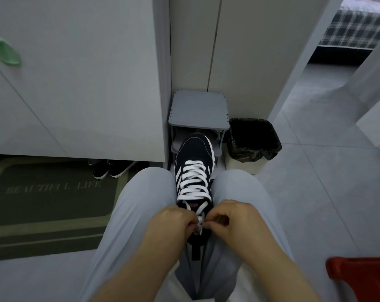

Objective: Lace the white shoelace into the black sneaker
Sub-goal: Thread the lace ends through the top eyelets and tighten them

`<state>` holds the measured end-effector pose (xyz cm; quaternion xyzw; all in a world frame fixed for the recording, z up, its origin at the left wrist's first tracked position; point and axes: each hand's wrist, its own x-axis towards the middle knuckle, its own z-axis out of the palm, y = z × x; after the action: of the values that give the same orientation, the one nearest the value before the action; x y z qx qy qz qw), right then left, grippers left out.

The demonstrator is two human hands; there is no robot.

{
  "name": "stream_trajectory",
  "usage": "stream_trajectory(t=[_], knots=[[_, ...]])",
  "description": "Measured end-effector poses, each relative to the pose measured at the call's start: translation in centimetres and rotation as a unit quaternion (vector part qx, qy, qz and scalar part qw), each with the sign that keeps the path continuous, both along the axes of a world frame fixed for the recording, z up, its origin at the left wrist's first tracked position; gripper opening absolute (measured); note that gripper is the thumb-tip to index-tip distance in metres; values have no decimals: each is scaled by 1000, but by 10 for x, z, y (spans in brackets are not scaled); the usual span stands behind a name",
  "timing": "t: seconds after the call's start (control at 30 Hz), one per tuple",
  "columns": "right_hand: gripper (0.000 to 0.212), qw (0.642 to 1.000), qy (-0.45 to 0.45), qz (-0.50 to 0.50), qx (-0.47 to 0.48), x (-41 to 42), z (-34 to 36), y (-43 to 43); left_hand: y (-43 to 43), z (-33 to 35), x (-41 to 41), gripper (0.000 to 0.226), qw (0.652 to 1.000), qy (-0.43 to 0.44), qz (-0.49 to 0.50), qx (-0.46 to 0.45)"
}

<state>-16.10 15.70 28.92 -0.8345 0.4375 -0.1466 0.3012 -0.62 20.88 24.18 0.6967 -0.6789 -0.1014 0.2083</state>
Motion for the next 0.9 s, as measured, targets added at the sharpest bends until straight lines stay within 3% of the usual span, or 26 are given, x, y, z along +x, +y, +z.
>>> stream_trajectory(t=[0.1, 0.4, 0.5, 0.57, 0.6, 0.9], knots=[[10, 997, 61, 43, -20, 2, 2, 3, -2, 6, -4, 13, 999, -26, 32, -23], [11, 977, 156, 45, -141, 17, -17, 7, 3, 24, 8, 41, 965, 209, 138, -76], [8, 992, 54, 29, -108, 16, -14, 8, 1, 27, 20, 36, 972, 175, 120, -96], [5, 995, -39, -38, -81, 12, -8, 1, -2, 29, 28, 11, 985, 119, 78, -102], [2, 992, -70, -66, -87, 9, -6, -3, -4, 31, 30, 11, 989, 99, 67, -92], [8, 992, -61, -107, -16, 12, -6, -18, -9, 29, 31, 31, 991, 124, 23, -41]])
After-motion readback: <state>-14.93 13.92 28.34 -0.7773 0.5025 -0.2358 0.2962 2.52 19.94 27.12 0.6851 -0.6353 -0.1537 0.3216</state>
